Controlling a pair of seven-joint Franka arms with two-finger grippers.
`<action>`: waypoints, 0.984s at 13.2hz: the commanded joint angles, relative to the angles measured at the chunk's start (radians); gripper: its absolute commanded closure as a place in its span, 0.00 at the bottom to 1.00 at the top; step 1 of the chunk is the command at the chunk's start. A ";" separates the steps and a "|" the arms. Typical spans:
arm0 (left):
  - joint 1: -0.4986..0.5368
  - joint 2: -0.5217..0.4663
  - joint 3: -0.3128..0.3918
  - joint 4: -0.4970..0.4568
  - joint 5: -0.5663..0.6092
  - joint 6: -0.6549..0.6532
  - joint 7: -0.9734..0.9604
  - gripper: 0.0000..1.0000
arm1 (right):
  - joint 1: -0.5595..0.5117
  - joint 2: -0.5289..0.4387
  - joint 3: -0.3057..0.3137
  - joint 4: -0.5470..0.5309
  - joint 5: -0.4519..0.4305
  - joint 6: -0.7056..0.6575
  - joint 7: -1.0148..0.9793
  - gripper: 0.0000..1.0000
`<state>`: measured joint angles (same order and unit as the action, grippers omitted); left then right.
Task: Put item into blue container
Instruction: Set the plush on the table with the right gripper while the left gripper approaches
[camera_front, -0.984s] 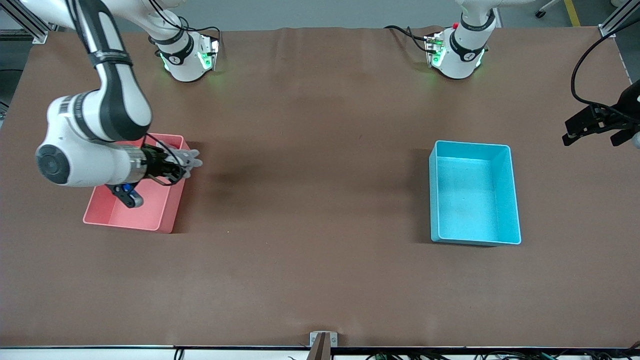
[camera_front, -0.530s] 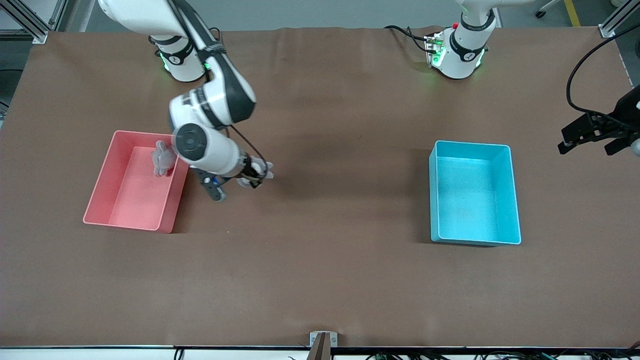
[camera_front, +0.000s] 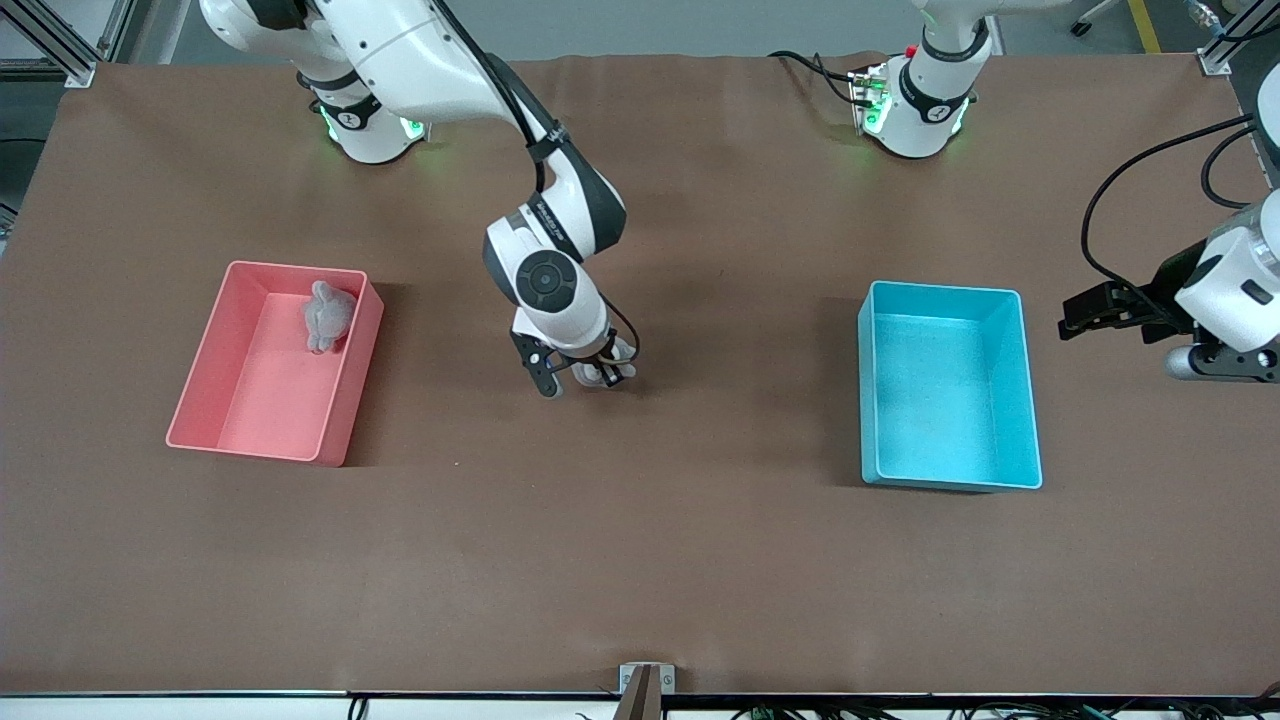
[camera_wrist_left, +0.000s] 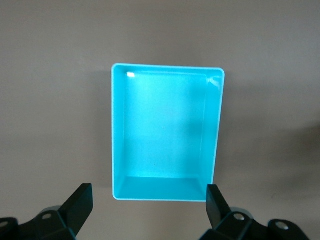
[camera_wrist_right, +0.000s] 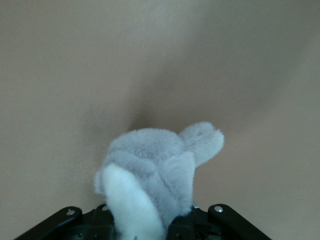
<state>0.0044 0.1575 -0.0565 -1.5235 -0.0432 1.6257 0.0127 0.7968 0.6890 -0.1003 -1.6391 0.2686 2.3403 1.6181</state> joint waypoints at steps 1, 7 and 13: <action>-0.043 0.002 -0.016 0.003 -0.018 -0.026 -0.016 0.00 | 0.018 0.027 -0.013 0.027 0.011 0.021 0.031 0.67; -0.262 0.086 -0.036 0.005 -0.032 0.025 -0.293 0.00 | -0.031 0.000 -0.038 0.138 -0.017 -0.160 0.014 0.00; -0.420 0.204 -0.037 0.008 -0.035 0.192 -0.421 0.00 | -0.230 -0.103 -0.041 0.280 -0.020 -0.572 -0.336 0.00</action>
<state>-0.3911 0.3370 -0.1010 -1.5275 -0.0596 1.7874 -0.3988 0.6397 0.6481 -0.1603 -1.3389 0.2577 1.8544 1.4180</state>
